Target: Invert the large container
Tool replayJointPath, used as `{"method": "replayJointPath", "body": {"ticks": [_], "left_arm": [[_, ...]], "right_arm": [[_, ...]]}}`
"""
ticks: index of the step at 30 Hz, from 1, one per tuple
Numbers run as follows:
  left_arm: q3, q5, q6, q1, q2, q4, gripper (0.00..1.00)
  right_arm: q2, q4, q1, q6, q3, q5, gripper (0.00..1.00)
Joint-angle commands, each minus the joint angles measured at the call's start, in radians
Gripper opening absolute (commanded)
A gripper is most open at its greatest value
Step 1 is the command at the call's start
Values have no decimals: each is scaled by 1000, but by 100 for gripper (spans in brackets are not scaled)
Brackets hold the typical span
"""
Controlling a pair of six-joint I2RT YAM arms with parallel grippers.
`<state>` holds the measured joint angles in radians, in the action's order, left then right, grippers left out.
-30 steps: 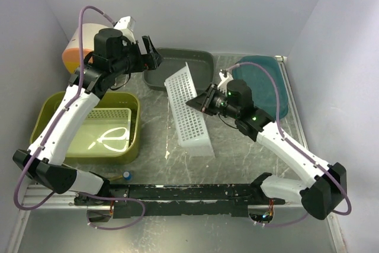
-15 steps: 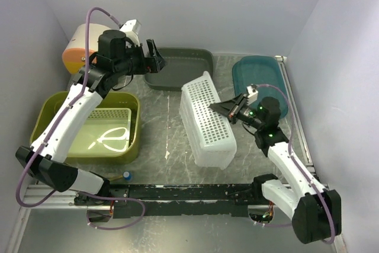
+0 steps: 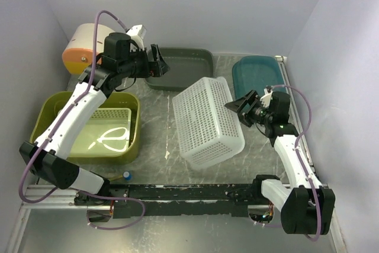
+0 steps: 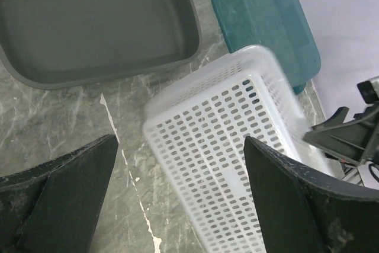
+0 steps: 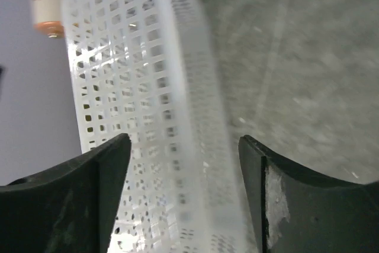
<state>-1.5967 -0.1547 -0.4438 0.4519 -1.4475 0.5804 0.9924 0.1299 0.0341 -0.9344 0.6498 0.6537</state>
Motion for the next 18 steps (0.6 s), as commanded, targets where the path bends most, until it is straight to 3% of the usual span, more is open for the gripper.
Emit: {"method": "replayJointPath", "body": {"ticks": [1,11,18], "left_arm": [[20,-41,16,19,-13,-4,100],[116,-6,12,83,-31,29,100],[252,35,-35,181,-59,18,100]], "right_arm": [[31,291,4,184,0,-148,79],[4,417,4,324,96,-312,98],[-5,467,4,403,213,-429,100]]}}
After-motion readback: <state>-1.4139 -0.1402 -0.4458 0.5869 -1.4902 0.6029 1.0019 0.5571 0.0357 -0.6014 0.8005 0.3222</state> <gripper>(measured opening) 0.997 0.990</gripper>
